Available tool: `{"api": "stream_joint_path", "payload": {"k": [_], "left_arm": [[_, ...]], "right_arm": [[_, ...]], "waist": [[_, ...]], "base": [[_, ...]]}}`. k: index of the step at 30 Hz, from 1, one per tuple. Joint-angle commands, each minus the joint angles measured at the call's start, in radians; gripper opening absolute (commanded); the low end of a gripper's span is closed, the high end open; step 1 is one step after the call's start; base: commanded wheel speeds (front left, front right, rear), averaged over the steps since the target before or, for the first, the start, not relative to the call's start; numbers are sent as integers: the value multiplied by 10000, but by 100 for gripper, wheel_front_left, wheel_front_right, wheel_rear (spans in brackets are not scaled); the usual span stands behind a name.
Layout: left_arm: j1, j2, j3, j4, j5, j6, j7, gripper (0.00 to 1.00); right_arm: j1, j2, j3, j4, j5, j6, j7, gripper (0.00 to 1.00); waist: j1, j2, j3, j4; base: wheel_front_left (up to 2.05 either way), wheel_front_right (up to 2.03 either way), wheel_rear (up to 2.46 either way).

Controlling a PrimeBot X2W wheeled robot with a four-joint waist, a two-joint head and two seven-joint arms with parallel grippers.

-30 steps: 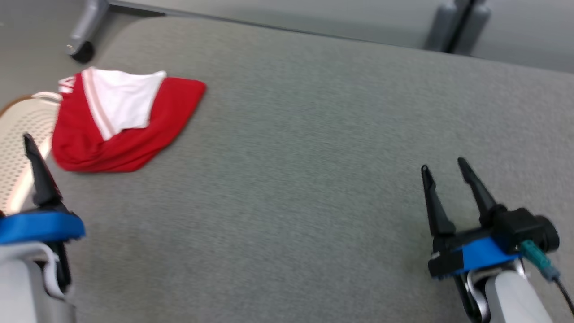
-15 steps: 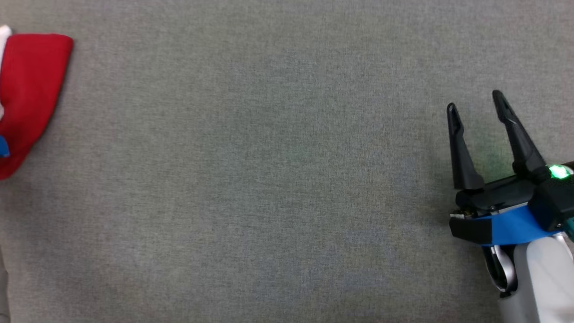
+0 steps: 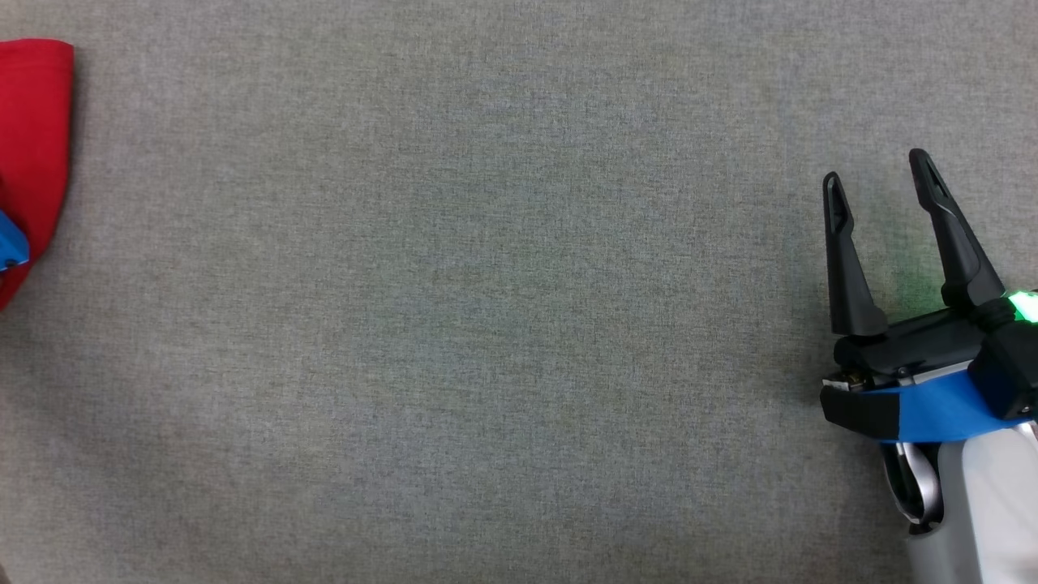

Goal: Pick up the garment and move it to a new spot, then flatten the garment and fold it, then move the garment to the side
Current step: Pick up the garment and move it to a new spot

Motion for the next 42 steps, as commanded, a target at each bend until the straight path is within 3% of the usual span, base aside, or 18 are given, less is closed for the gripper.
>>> {"api": "stream_joint_path", "payload": {"k": [1, 2, 14, 21, 27, 36, 42], "left_arm": [[351, -245, -212, 395, -111, -20, 273, 19], [353, -219, -329, 429, -193, -21, 269, 0], [-73, 354, -1829, -775, -1063, -16, -2225, 0], [-823, 325, -3127, -2452, -1178, -17, -2837, 0], [-1330, -44, -4346, -4403, -1245, -17, -2773, 0], [-1893, -1008, -6021, -7597, -1492, -16, -1437, 0], [-1812, -1693, -6821, -8347, -1690, -15, -861, 0]], "right_arm": [[-50, 42, -25, 2, -32, 1, -36, 100], [-46, 60, -2, 37, -28, 1, -36, 100], [142, 312, 32, 626, 304, 1, -36, 100], [366, 581, 17, 989, 667, 1, -36, 100], [567, 735, 85, 1227, 957, 1, -36, 100], [820, 751, 164, 1398, 1828, 1, -35, 100], [865, 757, 156, 1414, 2102, 3, -35, 100]], "waist": [[2, 2, -42, 10], [2, 2, -89, 7], [2, 2, -1374, -160], [2, 2, -2235, -585], [2, 2, -2850, -1374], [2, 2, -3526, -3027], [2, 2, -3604, -3786]], "base": [[0, 0, 0], [0, 0, 0], [0, 0, 0], [0, 0, 0], [0, 0, 0], [0, 0, 0], [0, 0, 0]]}}
